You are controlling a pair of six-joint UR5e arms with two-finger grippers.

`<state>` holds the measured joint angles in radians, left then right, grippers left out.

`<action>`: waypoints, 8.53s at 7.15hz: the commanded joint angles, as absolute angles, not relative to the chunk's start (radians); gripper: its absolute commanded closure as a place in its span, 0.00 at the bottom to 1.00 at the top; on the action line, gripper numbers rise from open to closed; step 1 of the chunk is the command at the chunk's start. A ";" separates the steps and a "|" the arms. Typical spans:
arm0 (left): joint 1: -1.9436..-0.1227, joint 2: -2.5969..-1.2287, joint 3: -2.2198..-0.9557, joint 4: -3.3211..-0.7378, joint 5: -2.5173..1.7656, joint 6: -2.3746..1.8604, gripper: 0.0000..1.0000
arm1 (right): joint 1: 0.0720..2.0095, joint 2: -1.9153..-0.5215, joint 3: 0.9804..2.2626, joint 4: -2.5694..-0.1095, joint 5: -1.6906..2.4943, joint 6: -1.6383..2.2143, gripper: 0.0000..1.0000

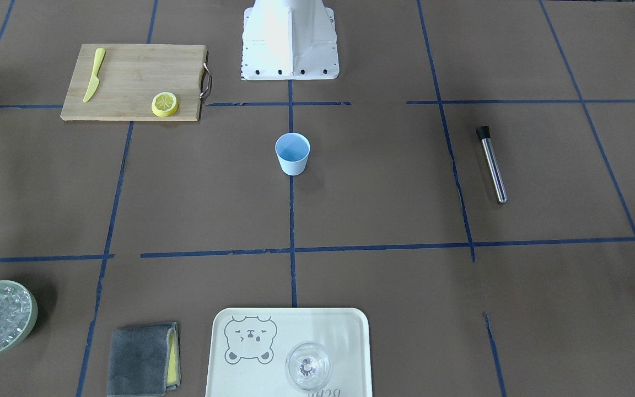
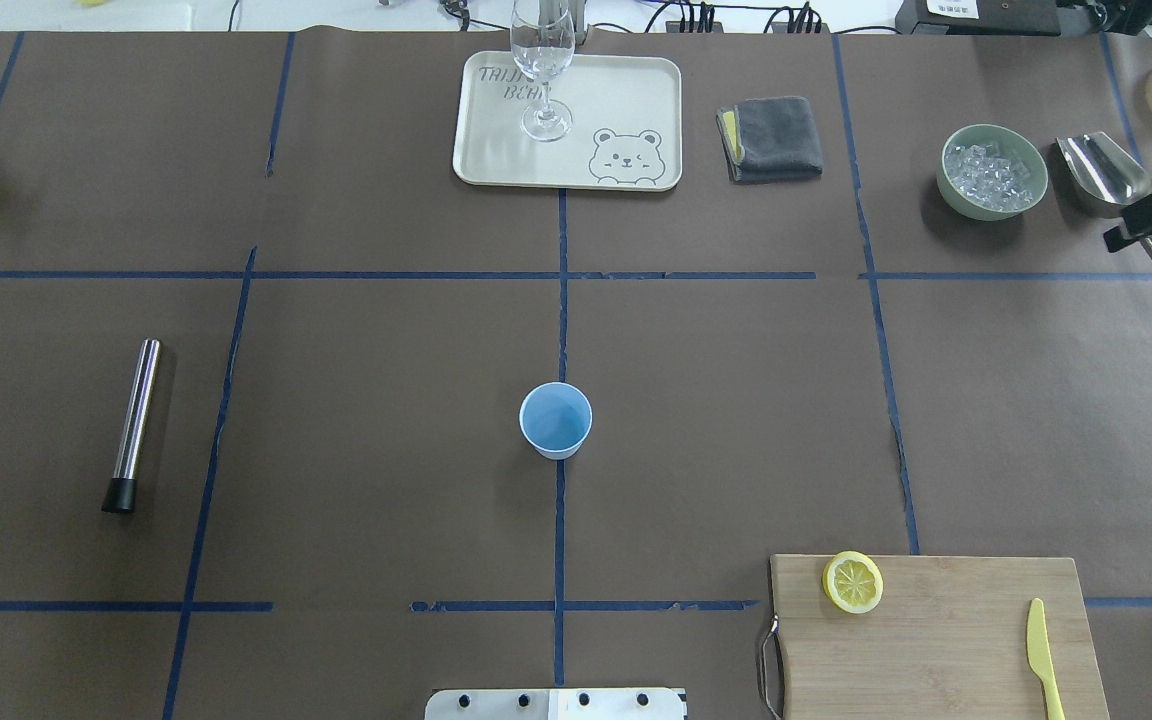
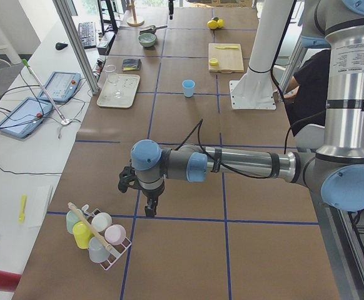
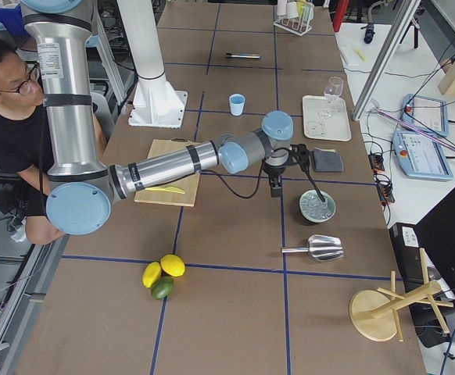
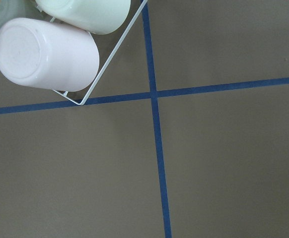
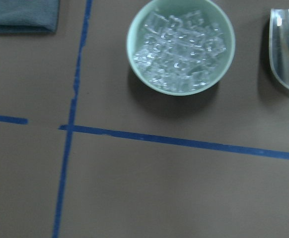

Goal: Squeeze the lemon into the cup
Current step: 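Move the right gripper toward the lemon slice on the cutting board, then lower the right gripper and grasp the yellow lemon slice, then lift the lemon slice and carry it over the blue cup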

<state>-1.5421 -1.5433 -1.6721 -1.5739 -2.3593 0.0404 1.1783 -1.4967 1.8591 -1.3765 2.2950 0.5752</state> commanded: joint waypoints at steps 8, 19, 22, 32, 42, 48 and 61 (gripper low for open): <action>-1.548 -1.539 -1.747 -1.572 -2.358 0.038 0.00 | 0.244 -1.629 2.249 -1.353 1.628 1.462 0.00; -1.548 -1.542 -1.749 -1.572 -2.359 0.038 0.00 | 0.176 -1.625 2.123 -1.347 1.631 1.451 0.00; -1.548 -1.542 -1.747 -1.572 -2.359 0.038 0.00 | 0.176 -1.618 2.121 -1.345 1.640 1.451 0.10; -1.548 -1.545 -1.747 -1.572 -2.359 0.038 0.00 | 0.198 -1.614 2.112 -1.347 1.644 1.447 0.11; -1.548 -1.545 -1.749 -1.572 -2.359 0.040 0.00 | 0.206 -1.611 2.115 -1.347 1.646 1.448 0.42; -1.549 -1.545 -1.755 -1.572 -2.359 0.038 0.00 | 0.207 -1.611 2.129 -1.347 1.641 1.453 0.46; -1.548 -1.543 -1.753 -1.572 -2.361 0.038 0.00 | 0.403 -1.466 2.333 -1.530 1.821 1.460 0.36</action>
